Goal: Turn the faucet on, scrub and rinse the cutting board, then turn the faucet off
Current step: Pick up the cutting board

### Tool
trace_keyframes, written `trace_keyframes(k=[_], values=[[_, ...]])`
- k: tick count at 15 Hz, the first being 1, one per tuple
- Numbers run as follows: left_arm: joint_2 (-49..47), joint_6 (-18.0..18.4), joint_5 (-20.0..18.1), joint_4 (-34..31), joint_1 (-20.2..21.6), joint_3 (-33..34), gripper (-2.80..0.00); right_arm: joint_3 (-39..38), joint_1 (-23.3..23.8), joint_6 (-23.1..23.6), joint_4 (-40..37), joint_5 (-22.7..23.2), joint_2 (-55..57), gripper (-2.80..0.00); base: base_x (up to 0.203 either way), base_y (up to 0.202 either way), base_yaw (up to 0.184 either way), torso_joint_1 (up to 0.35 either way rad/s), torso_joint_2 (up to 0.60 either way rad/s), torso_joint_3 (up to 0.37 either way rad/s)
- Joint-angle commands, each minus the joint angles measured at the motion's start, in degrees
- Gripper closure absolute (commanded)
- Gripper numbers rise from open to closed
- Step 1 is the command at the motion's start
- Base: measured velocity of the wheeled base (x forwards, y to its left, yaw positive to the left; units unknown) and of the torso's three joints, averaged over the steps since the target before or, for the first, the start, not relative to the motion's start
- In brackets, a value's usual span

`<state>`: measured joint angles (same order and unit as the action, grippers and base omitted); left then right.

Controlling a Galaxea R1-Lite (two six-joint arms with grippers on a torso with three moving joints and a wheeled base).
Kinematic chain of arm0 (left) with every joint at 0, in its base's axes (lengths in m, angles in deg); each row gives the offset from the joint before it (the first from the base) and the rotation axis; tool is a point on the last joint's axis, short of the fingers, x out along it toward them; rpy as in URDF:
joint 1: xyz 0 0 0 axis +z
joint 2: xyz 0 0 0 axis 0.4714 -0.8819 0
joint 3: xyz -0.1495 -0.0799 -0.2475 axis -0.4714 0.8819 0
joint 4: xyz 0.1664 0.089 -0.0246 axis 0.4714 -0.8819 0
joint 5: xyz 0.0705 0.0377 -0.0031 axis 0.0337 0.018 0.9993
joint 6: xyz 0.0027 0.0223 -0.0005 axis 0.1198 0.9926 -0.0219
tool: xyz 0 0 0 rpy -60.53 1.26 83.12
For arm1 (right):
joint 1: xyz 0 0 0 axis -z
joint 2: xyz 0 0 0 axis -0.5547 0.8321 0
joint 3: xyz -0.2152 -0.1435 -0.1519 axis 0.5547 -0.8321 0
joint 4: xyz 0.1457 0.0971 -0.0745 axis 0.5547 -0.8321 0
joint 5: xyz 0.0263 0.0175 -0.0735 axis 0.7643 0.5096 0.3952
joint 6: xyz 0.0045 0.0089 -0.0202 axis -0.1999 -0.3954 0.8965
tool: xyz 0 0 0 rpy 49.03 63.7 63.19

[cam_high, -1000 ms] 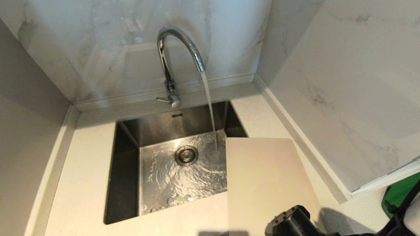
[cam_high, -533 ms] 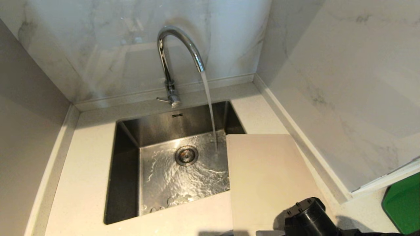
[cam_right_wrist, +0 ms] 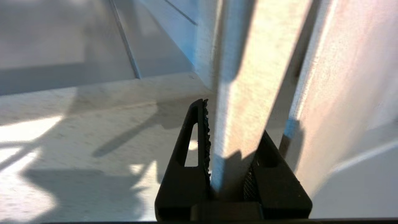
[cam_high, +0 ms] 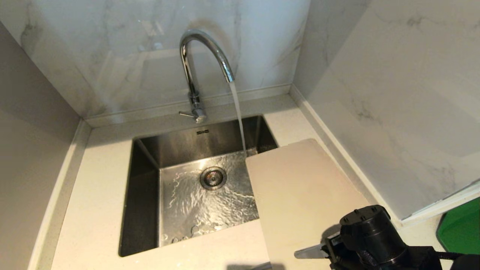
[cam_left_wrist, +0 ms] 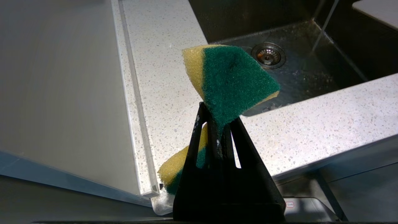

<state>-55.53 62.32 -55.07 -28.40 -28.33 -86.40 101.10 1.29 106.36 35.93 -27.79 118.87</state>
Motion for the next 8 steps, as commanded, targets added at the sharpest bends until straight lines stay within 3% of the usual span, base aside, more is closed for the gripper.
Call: trace_keyframes(k=[1, 8], values=[[0.01, 0.00, 0.01, 0.05, 0.03, 0.09, 0.00, 0.41, -0.03, 3.43, 0.26, -0.83, -2.05, 0.00, 0.000, 0.000, 0.000, 0.000, 0.00, 0.000], [0.01, 0.00, 0.01, 0.05, 0.03, 0.09, 0.00, 0.63, -0.03, 7.97, 0.71, -1.94, -4.50, 0.00, 0.000, 0.000, 0.000, 0.000, 0.00, 0.000]])
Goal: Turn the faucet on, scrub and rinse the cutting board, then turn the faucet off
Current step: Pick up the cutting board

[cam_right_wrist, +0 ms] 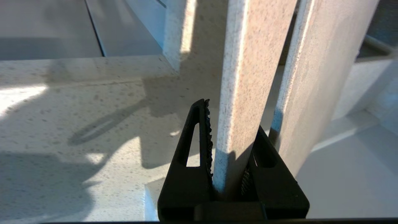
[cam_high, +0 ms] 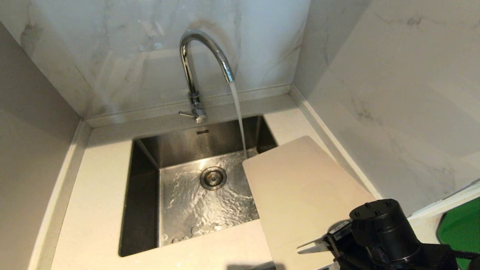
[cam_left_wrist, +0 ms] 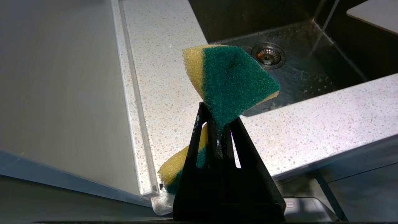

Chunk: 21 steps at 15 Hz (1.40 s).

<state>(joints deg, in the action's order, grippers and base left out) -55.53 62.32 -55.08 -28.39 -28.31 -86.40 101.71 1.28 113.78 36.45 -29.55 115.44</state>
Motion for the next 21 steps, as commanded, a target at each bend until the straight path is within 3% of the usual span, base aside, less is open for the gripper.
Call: trace_keyframes(k=[1, 9, 13, 21], values=[[0.01, 0.00, 0.02, 0.04, 0.01, 0.09, 0.00, 0.09, -0.02, 0.62, 0.20, -0.72, -1.58, 0.00, 0.000, 0.000, 0.000, 0.000, 0.00, 0.000], [0.01, 0.00, 0.02, 0.04, 0.01, 0.09, 0.00, -1.15, -0.02, 7.80, 16.07, -3.44, -2.89, 0.00, 0.000, 0.000, 0.000, 0.000, 0.00, 0.000], [0.01, 0.00, 0.02, 0.04, 0.01, 0.09, 0.00, -1.74, -0.02, 15.28, 22.05, -3.38, -4.51, 0.00, 0.000, 0.000, 0.000, 0.000, 0.00, 0.000], [0.01, 0.00, 0.02, 0.04, 0.00, 0.09, 0.00, -1.53, -0.02, 17.10, 24.34, 1.24, -7.33, 0.00, 0.000, 0.000, 0.000, 0.000, 0.00, 0.000]])
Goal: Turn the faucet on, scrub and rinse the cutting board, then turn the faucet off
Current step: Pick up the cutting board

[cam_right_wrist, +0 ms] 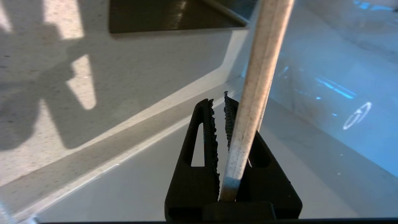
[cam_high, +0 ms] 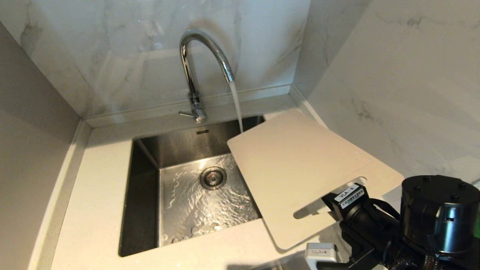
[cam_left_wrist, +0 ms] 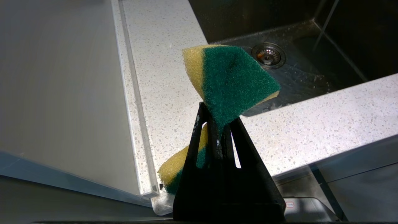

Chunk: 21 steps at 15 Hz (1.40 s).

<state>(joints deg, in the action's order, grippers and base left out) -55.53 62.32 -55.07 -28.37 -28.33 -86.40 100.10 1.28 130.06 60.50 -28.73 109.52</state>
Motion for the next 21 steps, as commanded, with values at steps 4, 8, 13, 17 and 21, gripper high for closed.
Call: trace_keyframes(k=[4, 8, 13, 17, 21], values=[[0.01, 0.00, 0.01, 0.02, 0.03, 0.09, 0.00, 0.56, -0.02, 1.56, -3.04, 7.40, -2.99, 0.00, 0.000, 0.000, 0.000, 0.000, 0.00, 0.000], [0.01, 0.00, 0.01, 0.00, 0.00, 0.09, 0.00, 6.03, -0.02, 3.80, -23.70, 8.88, -9.39, 0.00, 0.000, 0.000, 0.000, 0.000, 0.00, 0.000], [0.01, 0.00, 0.01, 0.00, 0.03, 0.09, 0.00, 18.41, 0.05, 12.49, -44.06, 12.30, -13.85, 0.00, 0.000, 0.000, 0.000, 0.000, 0.00, 0.000], [0.01, 0.00, 0.01, 0.02, 0.03, 0.09, 0.00, 18.83, 0.22, 14.11, -45.45, 17.22, -14.05, 0.00, 0.000, 0.000, 0.000, 0.000, 0.00, 0.000], [0.01, -0.09, 0.01, 0.01, -0.05, 0.09, 0.00, 24.79, 0.31, 17.35, -51.69, 20.96, -12.48, 0.00, 0.000, 0.000, 0.000, 0.000, 0.00, 0.000]])
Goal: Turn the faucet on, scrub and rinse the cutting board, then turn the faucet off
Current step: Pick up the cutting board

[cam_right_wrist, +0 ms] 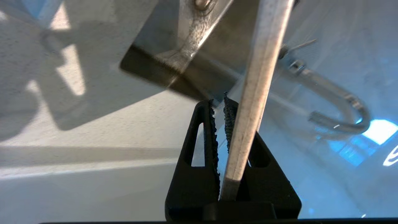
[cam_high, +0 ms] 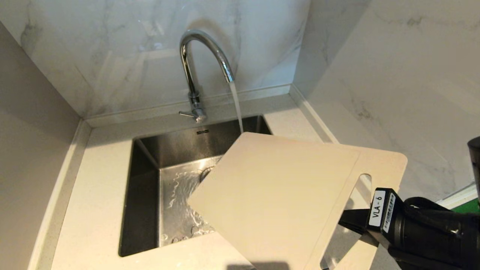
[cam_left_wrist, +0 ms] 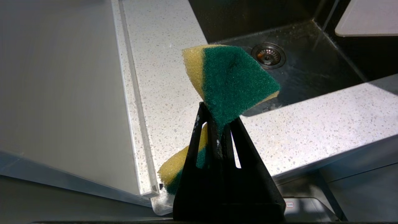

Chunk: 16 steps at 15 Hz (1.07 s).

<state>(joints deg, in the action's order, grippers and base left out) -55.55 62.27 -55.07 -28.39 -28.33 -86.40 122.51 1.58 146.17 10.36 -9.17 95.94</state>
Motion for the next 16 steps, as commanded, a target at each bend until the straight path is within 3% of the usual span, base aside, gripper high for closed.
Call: trace_keyframes(k=[1, 5, 10, 16], values=[[0.04, -0.04, 0.01, 0.04, 0.03, 0.09, 0.00, 3.22, 0.03, 1.53, -2.51, 3.00, 1.68, 0.00, 0.000, 0.000, 0.000, 0.000, 0.00, 0.000], [0.04, -0.04, 0.01, 0.03, 0.03, 0.09, 0.00, 6.58, 0.03, 2.23, -4.45, 5.74, 3.78, 0.00, 0.000, 0.000, 0.000, 0.000, 0.00, 0.000], [0.04, -0.04, 0.01, 0.02, -0.02, 0.09, 0.00, 18.58, 0.03, 8.18, -12.97, 9.84, 12.02, 0.00, 0.000, 0.000, 0.000, 0.000, 0.00, 0.000], [0.04, -0.04, 0.01, 0.03, -0.04, 0.09, 0.00, 31.73, 2.29, 19.67, -27.37, 10.20, 18.73, 0.00, 0.000, 0.000, 0.000, 0.000, 0.00, 0.000]])
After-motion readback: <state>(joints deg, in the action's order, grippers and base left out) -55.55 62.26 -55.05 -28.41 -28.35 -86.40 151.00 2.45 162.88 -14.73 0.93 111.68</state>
